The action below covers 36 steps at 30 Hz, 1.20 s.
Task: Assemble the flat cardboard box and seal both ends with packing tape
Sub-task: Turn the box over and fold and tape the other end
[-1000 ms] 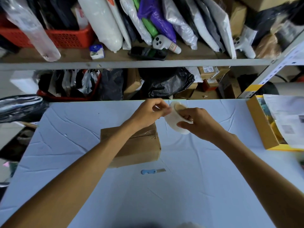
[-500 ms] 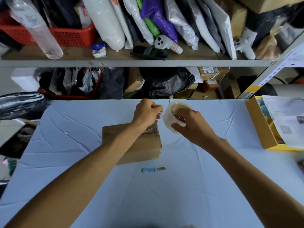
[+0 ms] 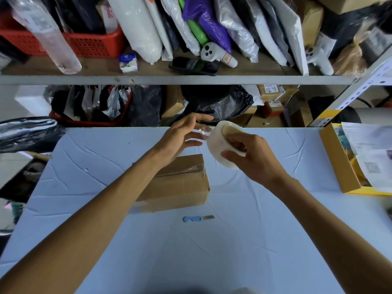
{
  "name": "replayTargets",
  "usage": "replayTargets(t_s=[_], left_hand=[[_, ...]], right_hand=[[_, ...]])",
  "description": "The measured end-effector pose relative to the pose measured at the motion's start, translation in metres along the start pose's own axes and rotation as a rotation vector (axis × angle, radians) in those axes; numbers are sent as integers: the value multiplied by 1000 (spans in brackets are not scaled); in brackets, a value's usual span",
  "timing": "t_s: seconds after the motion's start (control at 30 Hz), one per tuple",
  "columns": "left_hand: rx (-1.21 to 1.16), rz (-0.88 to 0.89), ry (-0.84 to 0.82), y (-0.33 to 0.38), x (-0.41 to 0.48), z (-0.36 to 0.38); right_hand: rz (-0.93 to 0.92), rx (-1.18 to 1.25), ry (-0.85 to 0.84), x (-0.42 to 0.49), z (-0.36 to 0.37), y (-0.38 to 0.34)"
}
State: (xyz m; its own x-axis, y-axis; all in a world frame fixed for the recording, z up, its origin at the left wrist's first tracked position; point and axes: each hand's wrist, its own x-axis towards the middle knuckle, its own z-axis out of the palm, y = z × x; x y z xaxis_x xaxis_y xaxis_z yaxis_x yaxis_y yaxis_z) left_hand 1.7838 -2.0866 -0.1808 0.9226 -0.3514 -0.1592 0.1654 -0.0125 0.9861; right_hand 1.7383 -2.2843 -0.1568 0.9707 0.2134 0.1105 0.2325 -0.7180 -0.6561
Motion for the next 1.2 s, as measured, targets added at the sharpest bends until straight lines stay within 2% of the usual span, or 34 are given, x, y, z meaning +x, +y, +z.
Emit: replayTargets(t_s=[0.1, 0.17, 0.47, 0.6, 0.7, 0.77, 0.87, 0.93, 1.1, 1.2], left_hand=[[248, 121, -103, 3, -2, -5], [363, 165, -111, 6, -1, -5], [503, 269, 10, 9, 8, -9], [632, 308, -26, 14, 8, -11], [662, 264, -46, 12, 5, -18], [689, 175, -119, 9, 3, -24], [508, 54, -174, 12, 1, -29], [455, 17, -168, 15, 0, -28], [535, 3, -171, 18, 4, -20], [572, -14, -114, 17, 9, -20]], right_hand=[[-12, 26, -37, 2, -4, -1], [-22, 33, -77, 4, -4, 0], [-16, 186, -164, 4, -7, 12], [57, 259, -230, 2, -10, 16], [130, 307, -219, -2, -13, 22], [139, 270, -219, -3, -13, 24], [123, 207, -212, -3, -10, 23], [132, 175, -193, -2, -10, 24], [168, 120, -158, -3, -10, 22], [178, 106, -124, -4, -12, 22]])
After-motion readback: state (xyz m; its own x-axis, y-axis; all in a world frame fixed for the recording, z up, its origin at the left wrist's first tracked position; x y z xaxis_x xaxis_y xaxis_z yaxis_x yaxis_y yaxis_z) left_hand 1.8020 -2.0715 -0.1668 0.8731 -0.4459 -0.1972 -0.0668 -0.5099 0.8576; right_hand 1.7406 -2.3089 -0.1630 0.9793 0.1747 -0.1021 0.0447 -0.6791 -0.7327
